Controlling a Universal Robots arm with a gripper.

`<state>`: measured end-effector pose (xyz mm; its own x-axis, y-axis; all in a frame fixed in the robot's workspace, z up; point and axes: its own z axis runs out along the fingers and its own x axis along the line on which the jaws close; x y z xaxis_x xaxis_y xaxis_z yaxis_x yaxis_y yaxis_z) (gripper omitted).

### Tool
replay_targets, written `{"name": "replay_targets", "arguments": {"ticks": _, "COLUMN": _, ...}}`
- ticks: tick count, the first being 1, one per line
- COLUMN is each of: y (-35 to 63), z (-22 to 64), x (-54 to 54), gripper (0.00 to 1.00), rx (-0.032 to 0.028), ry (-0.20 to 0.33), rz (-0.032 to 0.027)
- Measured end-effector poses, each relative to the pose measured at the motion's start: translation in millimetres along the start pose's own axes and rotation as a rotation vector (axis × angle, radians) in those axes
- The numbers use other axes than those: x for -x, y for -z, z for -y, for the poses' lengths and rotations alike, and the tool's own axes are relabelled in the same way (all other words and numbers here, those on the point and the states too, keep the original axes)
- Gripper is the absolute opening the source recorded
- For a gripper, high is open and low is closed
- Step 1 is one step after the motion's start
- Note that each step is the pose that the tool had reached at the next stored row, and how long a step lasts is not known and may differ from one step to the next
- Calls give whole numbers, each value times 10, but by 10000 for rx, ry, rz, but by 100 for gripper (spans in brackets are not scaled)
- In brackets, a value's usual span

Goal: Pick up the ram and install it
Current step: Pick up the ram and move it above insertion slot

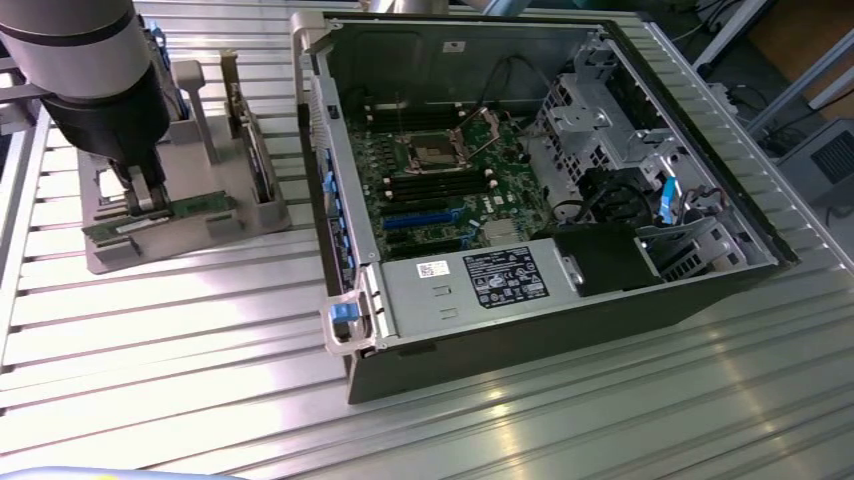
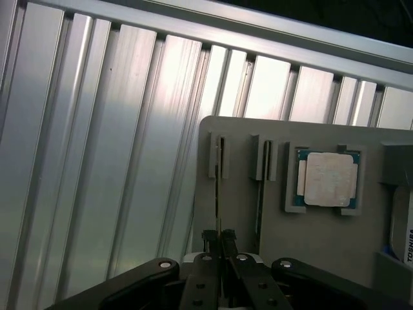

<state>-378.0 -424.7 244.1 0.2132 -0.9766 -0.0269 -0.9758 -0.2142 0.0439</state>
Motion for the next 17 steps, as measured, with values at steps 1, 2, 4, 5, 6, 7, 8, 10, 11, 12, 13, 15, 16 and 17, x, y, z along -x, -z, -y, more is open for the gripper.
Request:
{"name": "replay_targets", "arguments": {"ticks": 1, "y": 10, "z": 0, "x": 0, "gripper": 13, "rx": 0, "ry": 0, "rz": 0}}
{"name": "replay_targets", "arguments": {"ticks": 2, "y": 38, "z": -2, "x": 1, "gripper": 13, "rx": 1, "ry": 0, "rz": 0}}
{"name": "replay_targets", "arguments": {"ticks": 4, "y": 81, "z": -4, "x": 2, "gripper": 13, "rx": 1, "ry": 0, "rz": 0}}
{"name": "replay_targets", "arguments": {"ticks": 5, "y": 98, "z": -4, "x": 3, "gripper": 13, "rx": 0, "ry": 0, "rz": 0}}
{"name": "replay_targets", "arguments": {"ticks": 6, "y": 107, "z": -5, "x": 3, "gripper": 13, "rx": 1, "ry": 0, "rz": 0}}
{"name": "replay_targets", "arguments": {"ticks": 7, "y": 121, "z": -5, "x": 3, "gripper": 13, "rx": 1, "ry": 0, "rz": 0}}
{"name": "replay_targets", "arguments": {"ticks": 8, "y": 136, "z": -6, "x": 4, "gripper": 13, "rx": 0, "ry": 0, "rz": 2}}
{"name": "replay_targets", "arguments": {"ticks": 10, "y": 154, "z": -7, "x": 4, "gripper": 13, "rx": 0, "ry": 0, "rz": 2}}
{"name": "replay_targets", "arguments": {"ticks": 11, "y": 165, "z": -7, "x": 4, "gripper": 13, "rx": 1, "ry": 0, "rz": 2}}
{"name": "replay_targets", "arguments": {"ticks": 12, "y": 178, "z": -8, "x": 5, "gripper": 13, "rx": 0, "ry": 0, "rz": 3}}
{"name": "replay_targets", "arguments": {"ticks": 13, "y": 194, "z": -9, "x": 5, "gripper": 13, "rx": 0, "ry": 0, "rz": 4}}
{"name": "replay_targets", "arguments": {"ticks": 15, "y": 233, "z": -10, "x": 6, "gripper": 13, "rx": -1, "ry": 0, "rz": 6}}
{"name": "replay_targets", "arguments": {"ticks": 16, "y": 259, "z": -11, "x": 7, "gripper": 13, "rx": 0, "ry": 0, "rz": 6}}
{"name": "replay_targets", "arguments": {"ticks": 17, "y": 270, "z": -12, "x": 7, "gripper": 13, "rx": -1, "ry": 0, "rz": 6}}
